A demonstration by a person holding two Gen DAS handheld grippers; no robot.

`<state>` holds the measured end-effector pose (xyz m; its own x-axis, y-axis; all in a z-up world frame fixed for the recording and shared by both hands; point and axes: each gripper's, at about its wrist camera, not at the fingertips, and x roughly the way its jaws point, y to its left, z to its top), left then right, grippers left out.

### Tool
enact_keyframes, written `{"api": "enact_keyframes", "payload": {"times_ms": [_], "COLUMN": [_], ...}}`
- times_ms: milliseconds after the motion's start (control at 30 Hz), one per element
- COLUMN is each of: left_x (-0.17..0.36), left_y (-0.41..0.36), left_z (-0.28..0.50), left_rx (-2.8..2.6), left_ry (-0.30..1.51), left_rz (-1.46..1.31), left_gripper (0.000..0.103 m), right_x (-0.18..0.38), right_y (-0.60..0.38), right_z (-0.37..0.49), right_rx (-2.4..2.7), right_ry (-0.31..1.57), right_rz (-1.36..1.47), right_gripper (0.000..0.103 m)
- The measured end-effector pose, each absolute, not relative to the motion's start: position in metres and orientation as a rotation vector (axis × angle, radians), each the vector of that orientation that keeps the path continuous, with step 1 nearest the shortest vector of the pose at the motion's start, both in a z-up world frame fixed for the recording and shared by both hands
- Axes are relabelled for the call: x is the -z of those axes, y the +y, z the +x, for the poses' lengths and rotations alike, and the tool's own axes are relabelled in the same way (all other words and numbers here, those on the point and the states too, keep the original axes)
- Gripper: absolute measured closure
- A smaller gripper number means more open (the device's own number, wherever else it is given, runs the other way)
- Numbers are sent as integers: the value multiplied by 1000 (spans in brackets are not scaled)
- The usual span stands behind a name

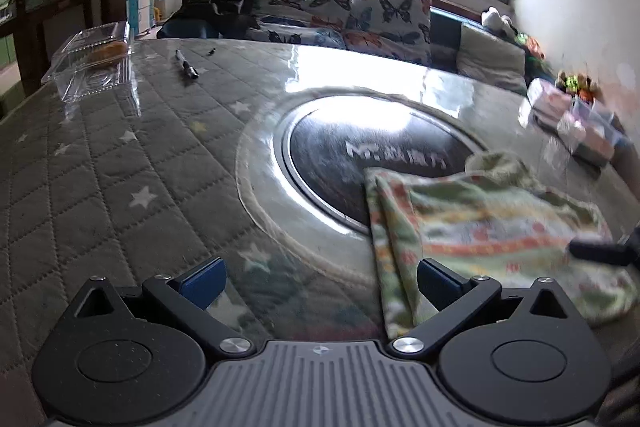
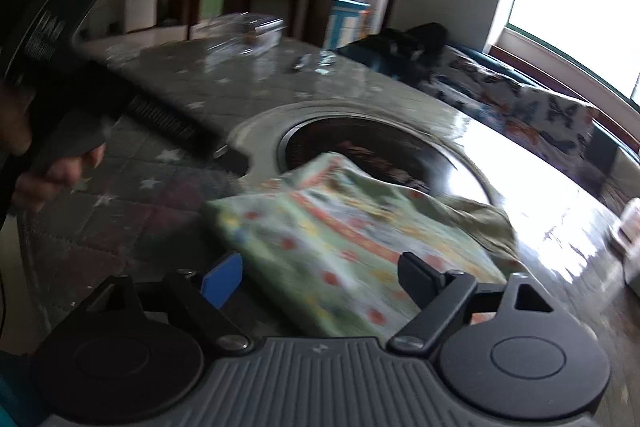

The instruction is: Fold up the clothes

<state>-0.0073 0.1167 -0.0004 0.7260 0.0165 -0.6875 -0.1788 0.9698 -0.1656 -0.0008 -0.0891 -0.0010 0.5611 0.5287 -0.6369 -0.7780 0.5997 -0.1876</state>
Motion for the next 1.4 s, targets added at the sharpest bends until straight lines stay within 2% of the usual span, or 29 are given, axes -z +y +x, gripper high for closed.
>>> {"api": "enact_keyframes", "payload": {"times_ms": [100,300,333,400,433,600,767,1167,1267,1400], "left_x": [-3,-5,-5,-3,-2,4,4,10,13,17], "left_y": [124,135,136,137,137,141,137,121,117,113], "left_z": [-5,1,2,4,5,11,19,37,41,41], "left_rx": [-107,-87,-79,-65,-58,-25,6,103,131,142], "left_ry": [746,750,756,766,771,796,809,836,839,850], "left_rz": [-271,-365,-383,-418,-437,-573,-664,-809,-843,-855], "left_gripper": [0,0,0,0,0,0,0,1,14,36], "right_x": [4,11,13,14,14,6,-10,-32,-30,-28], "right_y": [-71,-47,-42,-39,-39,-48,-66,-107,-110,-112], "right_z": [-3,-5,-5,-7,-7,-5,0,-3,-7,-11], "right_rx": [-854,-917,-924,-918,-921,-934,-937,-951,-965,-982], "right_ry": [566,578,578,572,570,573,565,538,537,541], "right_rz": [-529,-571,-582,-591,-586,-512,-414,-288,-284,-277], "right_gripper": [27,48,56,62,69,86,91,93,93,93]}}
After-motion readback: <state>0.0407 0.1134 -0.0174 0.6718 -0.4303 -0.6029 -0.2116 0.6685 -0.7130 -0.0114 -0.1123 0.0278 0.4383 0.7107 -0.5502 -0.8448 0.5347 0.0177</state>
